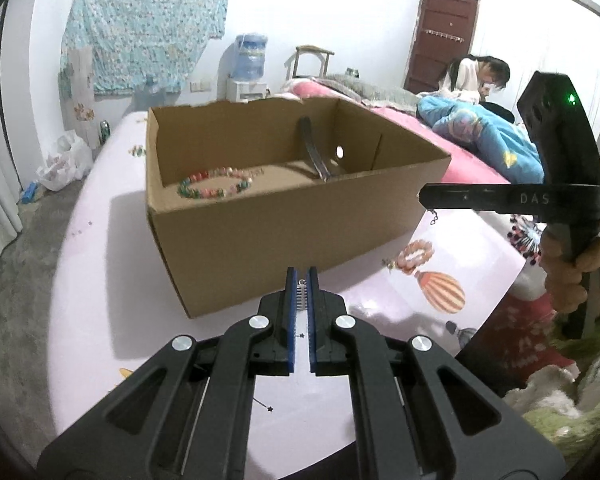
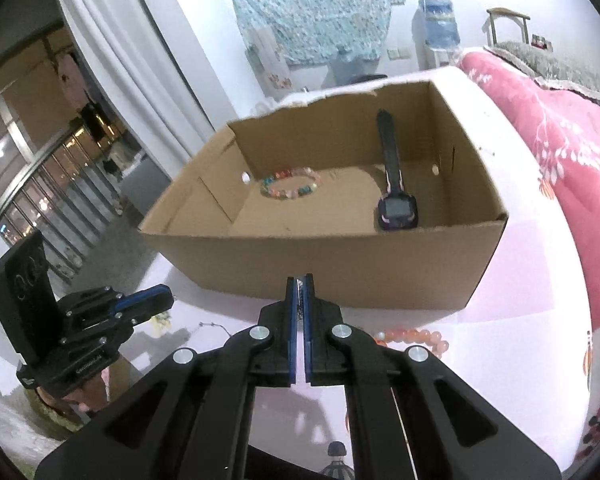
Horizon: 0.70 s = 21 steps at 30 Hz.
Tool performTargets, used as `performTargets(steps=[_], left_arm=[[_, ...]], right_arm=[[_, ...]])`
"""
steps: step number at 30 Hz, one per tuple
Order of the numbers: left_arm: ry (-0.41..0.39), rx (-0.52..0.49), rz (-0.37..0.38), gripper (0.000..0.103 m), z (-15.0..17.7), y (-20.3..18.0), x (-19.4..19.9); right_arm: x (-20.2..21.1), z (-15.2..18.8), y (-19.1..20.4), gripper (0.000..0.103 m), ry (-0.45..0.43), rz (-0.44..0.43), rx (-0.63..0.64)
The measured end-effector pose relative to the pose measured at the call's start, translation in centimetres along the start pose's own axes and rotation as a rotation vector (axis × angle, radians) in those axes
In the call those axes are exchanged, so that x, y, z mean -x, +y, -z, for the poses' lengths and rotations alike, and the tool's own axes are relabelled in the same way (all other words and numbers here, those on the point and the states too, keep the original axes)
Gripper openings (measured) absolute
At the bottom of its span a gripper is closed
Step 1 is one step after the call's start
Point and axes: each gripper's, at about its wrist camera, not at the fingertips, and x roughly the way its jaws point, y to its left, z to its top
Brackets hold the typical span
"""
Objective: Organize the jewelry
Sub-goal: 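Carry the silver clasp and gold charm over the box with both tools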
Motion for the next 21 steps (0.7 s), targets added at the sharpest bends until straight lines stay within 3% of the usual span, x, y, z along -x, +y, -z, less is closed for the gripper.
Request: performTargets(steps=[6, 14, 17, 21], left_arm=[[-0.058, -0.006, 0.012, 0.004, -2.2, -0.7, 2.1], [-0.140, 0.030, 0.108, 0.004, -7.3, -0.4, 2.7], [-0.133, 0.020, 0.109, 0.004, -9.3, -0.5, 1.0], [-0.047, 0.042, 0.082, 0.004, -11.7, 0.0, -3.0]], right_arm=[[1.6, -1.0, 0.3, 0.003, -0.047, -0.064, -0.002], [3.0, -4.3, 0.2, 0.003, -0.122, -0.149, 0.004], [2.0, -6.2, -0.2, 0.003, -0.113, -0.163, -0.003], [-0.9, -8.5, -0.8, 0.003, -0.062, -0.143, -0.025]])
